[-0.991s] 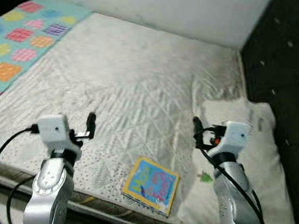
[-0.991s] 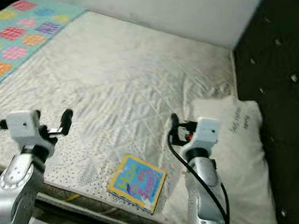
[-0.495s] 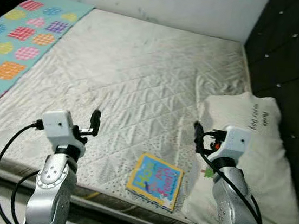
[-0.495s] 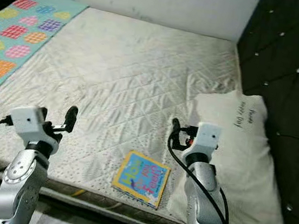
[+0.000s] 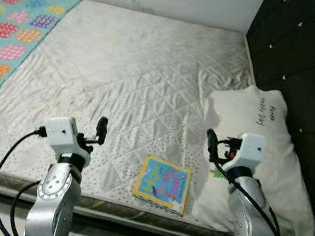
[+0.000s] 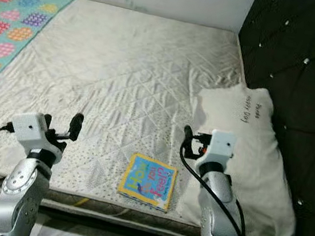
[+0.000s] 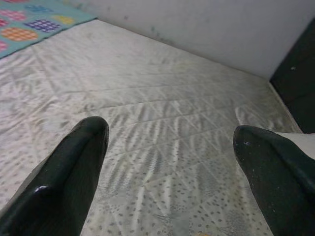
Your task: Clean up the room
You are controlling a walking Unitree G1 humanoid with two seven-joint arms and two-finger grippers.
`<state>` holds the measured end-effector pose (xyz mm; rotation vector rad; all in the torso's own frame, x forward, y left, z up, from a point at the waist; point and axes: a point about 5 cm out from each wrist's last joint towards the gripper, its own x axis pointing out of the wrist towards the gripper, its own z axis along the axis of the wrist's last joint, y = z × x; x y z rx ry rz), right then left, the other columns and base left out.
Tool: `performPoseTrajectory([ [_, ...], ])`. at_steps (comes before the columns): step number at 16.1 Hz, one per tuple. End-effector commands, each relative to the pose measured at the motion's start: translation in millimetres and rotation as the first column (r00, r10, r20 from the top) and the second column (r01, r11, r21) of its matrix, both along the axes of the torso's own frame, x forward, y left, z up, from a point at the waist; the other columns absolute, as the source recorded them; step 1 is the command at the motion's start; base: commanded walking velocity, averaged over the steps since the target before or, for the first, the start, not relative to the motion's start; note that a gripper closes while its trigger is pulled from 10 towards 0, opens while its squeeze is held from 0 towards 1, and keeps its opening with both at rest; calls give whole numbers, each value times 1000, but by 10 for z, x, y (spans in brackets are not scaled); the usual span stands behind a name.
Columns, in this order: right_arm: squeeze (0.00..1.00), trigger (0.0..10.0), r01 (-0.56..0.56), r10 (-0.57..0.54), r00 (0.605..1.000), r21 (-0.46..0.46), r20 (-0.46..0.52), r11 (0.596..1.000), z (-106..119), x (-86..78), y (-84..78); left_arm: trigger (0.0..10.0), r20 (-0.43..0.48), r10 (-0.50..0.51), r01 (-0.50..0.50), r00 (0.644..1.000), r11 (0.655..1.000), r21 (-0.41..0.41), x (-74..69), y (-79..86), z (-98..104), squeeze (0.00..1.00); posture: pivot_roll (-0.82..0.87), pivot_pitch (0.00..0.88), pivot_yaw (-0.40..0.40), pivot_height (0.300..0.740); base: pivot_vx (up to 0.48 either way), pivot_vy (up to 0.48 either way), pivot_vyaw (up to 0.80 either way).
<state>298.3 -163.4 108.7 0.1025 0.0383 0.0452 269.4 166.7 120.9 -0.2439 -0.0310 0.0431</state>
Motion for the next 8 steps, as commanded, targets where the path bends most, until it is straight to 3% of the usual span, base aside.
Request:
performPoseTrajectory([
  [1,0,10000,-13,13,1000,9,13,1000,38,-4,54,10000,-6,4,-4,1000,1000,9,-23,39,2,0,85,174,-4,740,0,307,0],
  [8,0,10000,-17,17,1000,7,6,1000,35,12,55,10000,-12,-1,1,1000,1000,8,-10,29,6,0,86,176,-3,740,0,307,0],
])
